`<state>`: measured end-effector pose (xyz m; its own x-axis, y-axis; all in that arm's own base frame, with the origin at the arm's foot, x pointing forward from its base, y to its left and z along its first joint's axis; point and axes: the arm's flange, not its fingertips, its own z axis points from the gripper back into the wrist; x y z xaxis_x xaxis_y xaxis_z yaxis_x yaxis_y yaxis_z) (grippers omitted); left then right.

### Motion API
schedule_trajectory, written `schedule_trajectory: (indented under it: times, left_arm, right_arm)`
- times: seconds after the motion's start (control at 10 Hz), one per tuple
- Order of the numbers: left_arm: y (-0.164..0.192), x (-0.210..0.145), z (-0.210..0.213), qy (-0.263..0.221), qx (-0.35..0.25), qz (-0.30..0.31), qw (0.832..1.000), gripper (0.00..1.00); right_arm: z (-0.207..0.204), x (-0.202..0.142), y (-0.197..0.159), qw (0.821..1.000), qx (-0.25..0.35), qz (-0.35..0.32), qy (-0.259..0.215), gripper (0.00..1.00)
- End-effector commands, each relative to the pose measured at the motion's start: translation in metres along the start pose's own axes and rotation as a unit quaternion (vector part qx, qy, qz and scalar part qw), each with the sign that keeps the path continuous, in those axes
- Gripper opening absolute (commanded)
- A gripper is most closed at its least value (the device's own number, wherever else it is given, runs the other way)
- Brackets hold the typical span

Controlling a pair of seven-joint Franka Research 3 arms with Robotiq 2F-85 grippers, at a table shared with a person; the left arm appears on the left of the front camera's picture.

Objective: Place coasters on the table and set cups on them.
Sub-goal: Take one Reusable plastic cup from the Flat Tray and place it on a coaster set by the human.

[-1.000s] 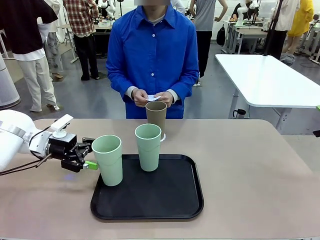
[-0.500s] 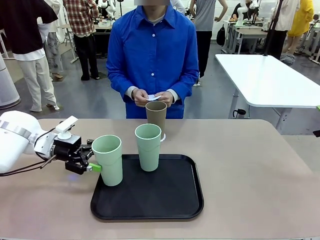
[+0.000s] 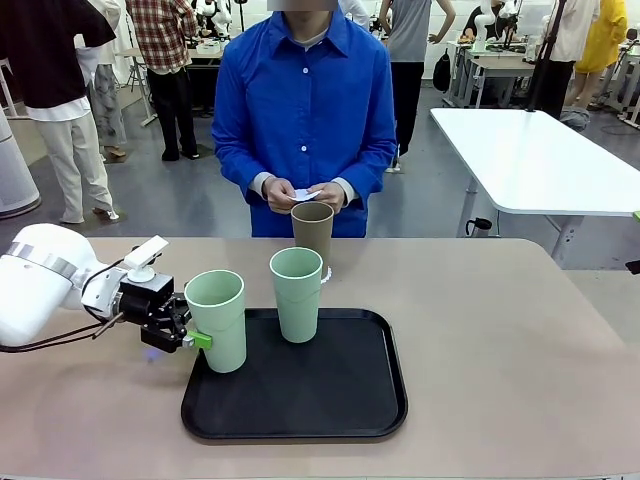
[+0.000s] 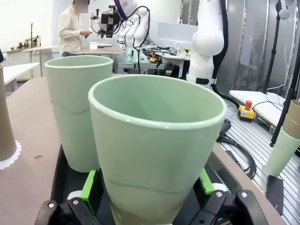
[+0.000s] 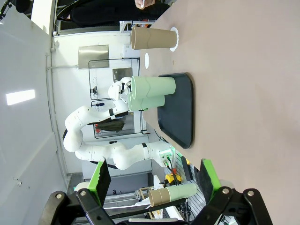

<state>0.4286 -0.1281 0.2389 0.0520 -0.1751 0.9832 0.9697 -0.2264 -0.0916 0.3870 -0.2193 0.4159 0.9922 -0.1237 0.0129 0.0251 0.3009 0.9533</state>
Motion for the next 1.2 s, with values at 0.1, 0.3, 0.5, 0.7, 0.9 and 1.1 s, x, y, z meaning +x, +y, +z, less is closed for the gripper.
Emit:
schedule_trajectory:
  times: [0.1, 0.3, 0.5, 0.7, 0.9, 1.1]
  left_arm:
    - [0.0, 0.0, -0.002, 0.008, -0.009, -0.016, 1.0, 0.4]
    - [-0.003, 0.003, 0.0, 0.009, -0.01, -0.018, 1.0, 0.0]
    - [-0.016, 0.022, 0.001, 0.022, -0.021, -0.015, 0.999, 0.27]
    - [-0.038, 0.092, 0.012, 0.023, 0.011, -0.008, 1.0, 0.27]
    - [-0.059, 0.161, 0.026, 0.028, 0.044, -0.021, 0.998, 0.27]
    - [-0.064, 0.186, 0.03, 0.044, 0.054, -0.016, 0.997, 0.27]
  right_arm:
    - [-0.001, -0.004, 0.001, 1.0, 0.004, 0.001, -0.001, 1.0]
    - [-0.001, -0.004, 0.001, 1.0, 0.004, 0.001, -0.001, 1.0]
    - [-0.001, -0.004, 0.001, 1.0, 0.004, 0.001, -0.001, 1.0]
    - [-0.001, -0.004, 0.001, 1.0, 0.004, 0.001, -0.001, 1.0]
    - [-0.001, -0.004, 0.001, 1.0, 0.004, 0.001, -0.001, 1.0]
    - [-0.001, -0.004, 0.001, 1.0, 0.004, 0.001, -0.001, 1.0]
